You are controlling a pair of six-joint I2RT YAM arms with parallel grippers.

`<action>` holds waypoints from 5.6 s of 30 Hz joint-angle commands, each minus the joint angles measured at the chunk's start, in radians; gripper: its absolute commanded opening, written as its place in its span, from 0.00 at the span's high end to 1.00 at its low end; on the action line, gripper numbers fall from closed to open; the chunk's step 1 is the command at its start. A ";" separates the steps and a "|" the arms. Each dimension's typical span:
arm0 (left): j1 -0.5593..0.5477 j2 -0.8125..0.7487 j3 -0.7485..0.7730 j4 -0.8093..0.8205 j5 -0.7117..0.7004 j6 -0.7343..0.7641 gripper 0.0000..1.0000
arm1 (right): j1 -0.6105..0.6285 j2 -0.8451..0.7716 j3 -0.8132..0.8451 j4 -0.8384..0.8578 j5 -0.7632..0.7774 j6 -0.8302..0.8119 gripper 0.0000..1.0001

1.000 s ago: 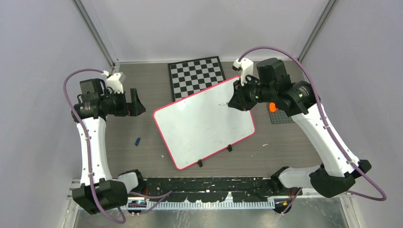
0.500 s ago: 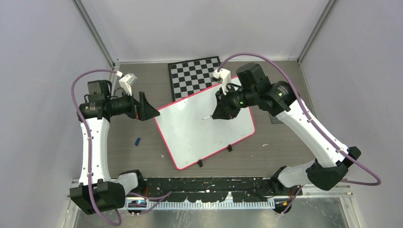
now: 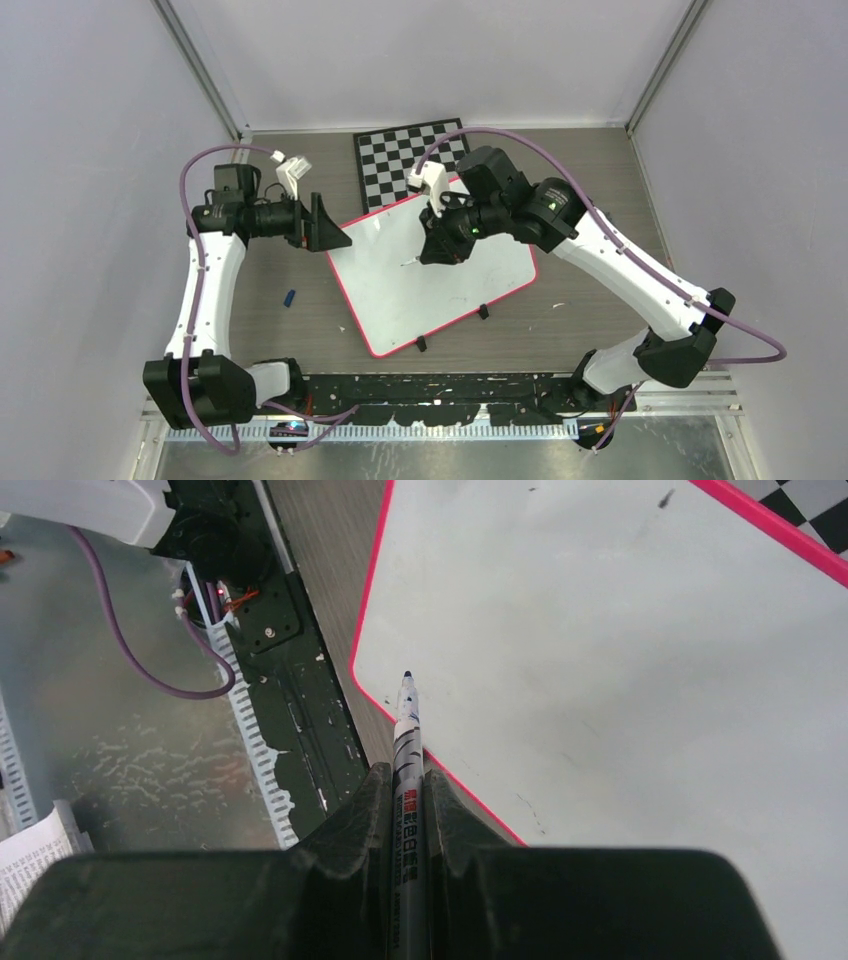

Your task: Write a sentence on the whiteboard

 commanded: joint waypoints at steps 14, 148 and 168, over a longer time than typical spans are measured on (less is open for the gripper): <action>-0.049 0.045 0.001 0.031 0.027 0.007 0.36 | 0.114 0.033 0.003 0.115 0.135 0.014 1.00; -0.004 0.160 0.005 -0.110 0.068 0.275 1.00 | 0.101 0.268 -0.027 0.338 0.153 0.010 1.00; -0.005 0.160 0.002 -0.117 0.061 0.283 1.00 | 0.035 0.358 0.149 0.295 0.141 -0.002 1.00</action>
